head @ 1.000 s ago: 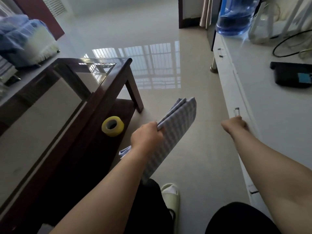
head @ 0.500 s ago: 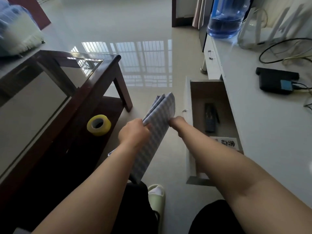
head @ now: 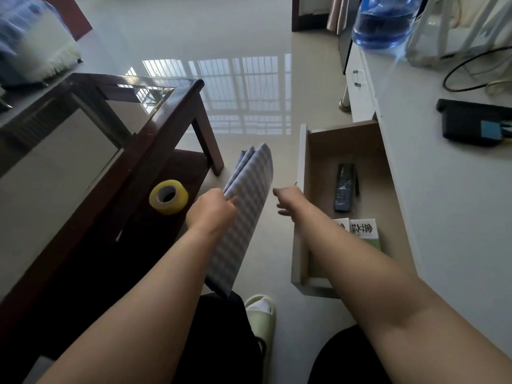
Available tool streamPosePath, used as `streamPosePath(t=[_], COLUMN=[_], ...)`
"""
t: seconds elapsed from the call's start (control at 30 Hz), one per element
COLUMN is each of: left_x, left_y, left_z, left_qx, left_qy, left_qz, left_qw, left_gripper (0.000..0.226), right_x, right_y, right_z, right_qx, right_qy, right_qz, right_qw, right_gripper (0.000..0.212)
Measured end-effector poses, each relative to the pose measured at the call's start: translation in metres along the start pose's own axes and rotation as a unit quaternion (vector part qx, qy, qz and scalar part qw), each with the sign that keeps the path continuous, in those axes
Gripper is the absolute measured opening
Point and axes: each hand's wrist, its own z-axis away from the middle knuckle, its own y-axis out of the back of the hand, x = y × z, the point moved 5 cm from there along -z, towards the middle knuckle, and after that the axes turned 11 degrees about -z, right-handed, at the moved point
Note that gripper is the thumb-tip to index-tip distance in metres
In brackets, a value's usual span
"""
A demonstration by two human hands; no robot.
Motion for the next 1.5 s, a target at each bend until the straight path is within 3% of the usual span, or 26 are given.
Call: streamPosePath(t=[0.07, 0.1, 0.17, 0.23, 0.3, 0.5, 0.6, 0.67, 0.73, 0.8, 0.83, 0.97, 1.1, 1.17, 1.23, 1.3, 1.37, 1.43, 1.5], left_x=[0.004, 0.007, 0.012, 0.015, 0.019, 0.037, 0.052, 0.065, 0.08, 0.096, 0.105, 0.157, 0.197, 0.212, 0.233, 0.25, 0.249, 0.228, 0.196], left_y=[0.002, 0.002, 0.004, 0.005, 0.005, 0.005, 0.005, 0.005, 0.004, 0.0, -0.004, -0.038, -0.08, -0.105, -0.127, -0.141, -0.149, -0.145, -0.133], left_z=[0.001, 0.002, 0.005, 0.007, 0.009, 0.017, 0.02, 0.021, 0.019, 0.017, 0.017, 0.017, 0.012, 0.016, 0.024, 0.028, 0.021, 0.003, -0.012], left_qx=[0.007, 0.009, 0.015, 0.02, 0.019, 0.025, 0.035, 0.04, 0.035, 0.028, 0.029, -0.033, -0.125, -0.175, -0.251, -0.314, -0.287, -0.134, 0.003], left_qy=[-0.003, -0.006, -0.011, -0.016, -0.021, -0.032, -0.042, -0.048, -0.049, -0.05, -0.053, -0.062, -0.036, -0.021, -0.007, -0.02, -0.071, -0.102, -0.005], left_qz=[0.006, 0.008, 0.017, 0.028, 0.033, 0.048, 0.089, 0.13, 0.188, 0.24, 0.249, 0.262, 0.301, 0.38, 0.464, 0.459, 0.353, 0.231, 0.175], left_qw=[1.0, 1.0, 1.0, 0.999, 0.999, 0.998, 0.995, 0.989, 0.98, 0.969, 0.967, 0.963, 0.945, 0.908, 0.849, 0.831, 0.888, 0.958, 0.985], left_gripper=[0.033, 0.033, 0.034, 0.034, 0.035, 0.034, 0.035, 0.035, 0.034, 0.033, 0.032, 0.029, 0.026, 0.026, 0.026, 0.042, 0.067, 0.066, 0.056], right_x=[-0.002, 0.003, 0.032, 0.07, 0.09, 0.093, 0.082, 0.05, 0.008, -0.027, -0.035, -0.014, -0.003, -0.003, -0.002, 0.001, 0.002, 0.002, 0.003], right_y=[0.036, 0.06, 0.112, 0.146, 0.155, 0.137, 0.139, 0.145, 0.156, 0.179, 0.195, 0.252, 0.25, 0.251, 0.252, 0.252, 0.252, 0.253, 0.252], right_z=[0.006, 0.01, 0.014, 0.019, 0.019, 0.012, 0.024, 0.037, 0.057, 0.08, 0.085, 0.078, 0.076, 0.073, 0.069, 0.067, 0.066, 0.066, 0.065], right_qx=[0.103, 0.183, 0.283, 0.271, 0.233, 0.138, 0.151, 0.195, 0.25, 0.328, 0.353, 0.321, 0.293, 0.306, 0.309, 0.311, 0.314, 0.318, 0.319], right_qy=[0.132, 0.152, 0.055, -0.124, -0.204, -0.136, -0.099, -0.002, 0.159, 0.289, 0.31, 0.21, 0.251, 0.255, 0.258, 0.259, 0.263, 0.267, 0.268], right_qz=[0.141, 0.219, 0.288, 0.24, 0.24, 0.193, 0.233, 0.261, 0.241, 0.231, 0.239, 0.296, 0.326, 0.325, 0.337, 0.342, 0.349, 0.351, 0.353], right_qw=[0.976, 0.946, 0.913, 0.924, 0.92, 0.962, 0.956, 0.945, 0.924, 0.869, 0.85, 0.875, 0.863, 0.858, 0.851, 0.848, 0.843, 0.839, 0.838], right_gripper=[0.033, 0.04, 0.074, 0.107, 0.116, 0.054, 0.047, 0.044, 0.032, 0.028, 0.028, 0.04, 0.042, 0.04, 0.038, 0.037, 0.036, 0.036, 0.036])
